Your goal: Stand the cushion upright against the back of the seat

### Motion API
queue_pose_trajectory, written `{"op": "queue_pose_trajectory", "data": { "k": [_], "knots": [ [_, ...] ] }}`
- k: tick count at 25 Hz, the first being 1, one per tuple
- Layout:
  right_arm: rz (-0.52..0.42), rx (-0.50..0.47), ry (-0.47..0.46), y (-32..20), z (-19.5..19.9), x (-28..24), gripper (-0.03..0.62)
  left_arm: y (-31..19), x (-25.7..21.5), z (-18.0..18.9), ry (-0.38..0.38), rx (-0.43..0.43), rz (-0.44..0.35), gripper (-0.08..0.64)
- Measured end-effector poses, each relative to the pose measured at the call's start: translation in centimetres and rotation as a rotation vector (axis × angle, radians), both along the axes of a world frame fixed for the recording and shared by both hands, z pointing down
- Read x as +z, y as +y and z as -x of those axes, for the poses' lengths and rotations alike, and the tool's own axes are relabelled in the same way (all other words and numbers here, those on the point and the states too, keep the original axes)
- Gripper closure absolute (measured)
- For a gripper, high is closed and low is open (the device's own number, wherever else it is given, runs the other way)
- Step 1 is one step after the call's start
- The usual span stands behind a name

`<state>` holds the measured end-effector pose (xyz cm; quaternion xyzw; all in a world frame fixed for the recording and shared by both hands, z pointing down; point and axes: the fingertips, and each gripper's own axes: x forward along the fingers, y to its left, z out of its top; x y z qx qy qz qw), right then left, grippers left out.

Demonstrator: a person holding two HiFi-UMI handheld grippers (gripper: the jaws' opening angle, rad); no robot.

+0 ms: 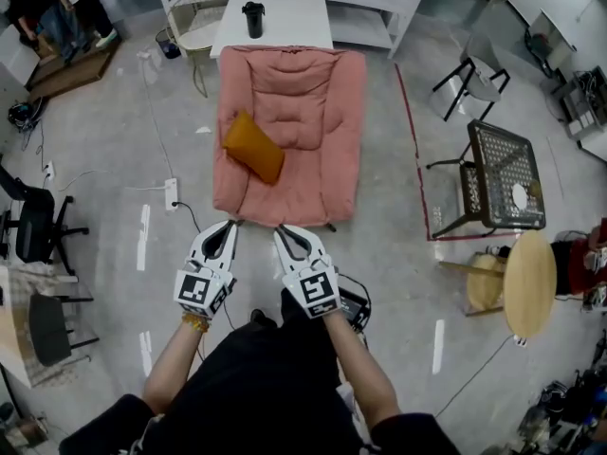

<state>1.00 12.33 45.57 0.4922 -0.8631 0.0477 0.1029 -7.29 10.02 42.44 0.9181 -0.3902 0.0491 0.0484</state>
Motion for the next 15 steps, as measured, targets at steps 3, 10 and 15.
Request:
{"op": "queue_pose_trajectory", "data": {
  "k": [3, 10, 15],
  "knots": [
    [0.006, -0.012, -0.021, -2.7, -2.1, -0.1, 0.575, -2.3, 0.3, -1.1, -0.019, -0.033, 0.016, 0.546],
    [0.046, -0.074, 0.004, -7.9, -4.1, 2.1, 0.574, -6.0, 2.6, -1.7, -0.042, -0.077, 0.067, 0.546],
    [0.071, -0.091, 0.063, -12.0, -3.3, 3.9, 0.574, -10.0, 4.0, -0.1, -0.042, -0.081, 0.077, 0.546]
  ]
}}
